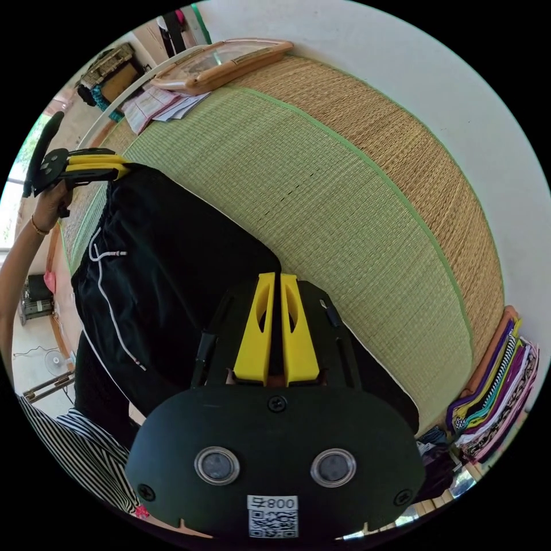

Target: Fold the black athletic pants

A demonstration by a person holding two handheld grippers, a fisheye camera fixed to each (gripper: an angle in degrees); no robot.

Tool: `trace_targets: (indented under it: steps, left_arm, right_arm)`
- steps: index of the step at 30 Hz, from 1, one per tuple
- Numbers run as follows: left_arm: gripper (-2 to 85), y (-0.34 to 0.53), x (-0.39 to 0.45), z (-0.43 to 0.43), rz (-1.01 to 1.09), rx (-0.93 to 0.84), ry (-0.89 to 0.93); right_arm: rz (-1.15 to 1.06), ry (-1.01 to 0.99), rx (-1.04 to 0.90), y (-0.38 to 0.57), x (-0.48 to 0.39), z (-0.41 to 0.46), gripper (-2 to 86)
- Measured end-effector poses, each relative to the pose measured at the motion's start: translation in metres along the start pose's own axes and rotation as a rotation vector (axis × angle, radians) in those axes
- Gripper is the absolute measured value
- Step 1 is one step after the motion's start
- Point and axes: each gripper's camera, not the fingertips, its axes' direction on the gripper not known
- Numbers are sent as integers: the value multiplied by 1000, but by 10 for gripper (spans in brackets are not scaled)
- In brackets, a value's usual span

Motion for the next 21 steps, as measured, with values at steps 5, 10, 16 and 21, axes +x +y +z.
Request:
trace_targets:
  steps: [5, 10, 16, 21]
  left_arm:
    - [15, 22, 17, -33, -12, 41, 8]
    - [15, 48, 38, -59, -6, 73, 5]
    - [14, 87, 67, -85, 9, 106, 6]
    - [14, 124, 90, -98, 29, 114, 13]
  right_arm:
    - [21, 17, 49, 21, -16, -37, 10]
    - [31, 41, 93, 51, -35, -68, 10]
    - [59, 40, 128, 102, -64, -94, 10]
    - [71, 20, 157, 150, -91, -104, 10]
